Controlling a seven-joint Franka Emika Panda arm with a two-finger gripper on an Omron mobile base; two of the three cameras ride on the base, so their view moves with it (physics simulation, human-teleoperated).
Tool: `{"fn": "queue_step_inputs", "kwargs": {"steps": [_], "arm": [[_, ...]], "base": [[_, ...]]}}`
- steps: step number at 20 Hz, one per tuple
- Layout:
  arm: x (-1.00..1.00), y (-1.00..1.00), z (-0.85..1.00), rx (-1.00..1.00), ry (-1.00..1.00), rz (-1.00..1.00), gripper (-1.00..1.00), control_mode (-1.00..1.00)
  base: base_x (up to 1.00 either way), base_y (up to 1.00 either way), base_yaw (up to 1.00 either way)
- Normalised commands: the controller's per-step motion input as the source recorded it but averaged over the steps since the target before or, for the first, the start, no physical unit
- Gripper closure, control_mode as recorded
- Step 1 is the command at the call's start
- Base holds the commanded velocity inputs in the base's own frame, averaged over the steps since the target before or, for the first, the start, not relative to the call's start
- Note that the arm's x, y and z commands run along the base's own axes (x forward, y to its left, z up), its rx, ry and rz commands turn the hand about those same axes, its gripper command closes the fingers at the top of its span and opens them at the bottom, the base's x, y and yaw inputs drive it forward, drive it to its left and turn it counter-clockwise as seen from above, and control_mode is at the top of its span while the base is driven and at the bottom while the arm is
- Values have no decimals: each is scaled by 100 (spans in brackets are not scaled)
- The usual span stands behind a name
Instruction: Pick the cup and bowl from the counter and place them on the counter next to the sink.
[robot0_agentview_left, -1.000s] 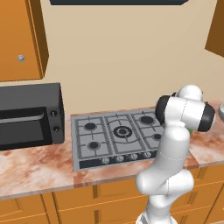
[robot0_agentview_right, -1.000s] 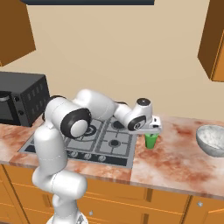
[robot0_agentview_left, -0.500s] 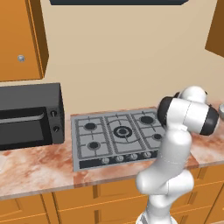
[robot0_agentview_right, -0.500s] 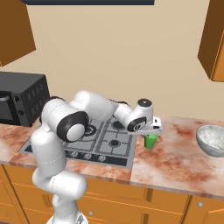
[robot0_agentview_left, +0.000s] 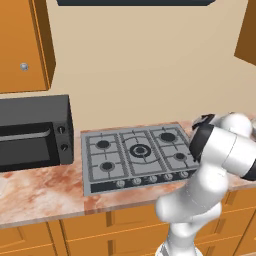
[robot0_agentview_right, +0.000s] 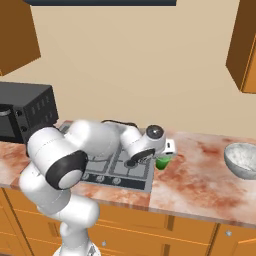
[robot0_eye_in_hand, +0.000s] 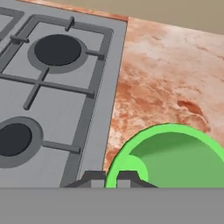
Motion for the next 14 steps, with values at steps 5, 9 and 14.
{"fn": "queue_step_inputs", "kwargs": {"steps": [5,9,14], "arm": [[2,14,22,-19,-8,-1,100,-100],[3,16,38,-30,-6,-5,100,-100],[5,28,98,-18,-5,-1,100,-100]], "base": [[0,0,0],[0,0,0],[0,0,0]]}}
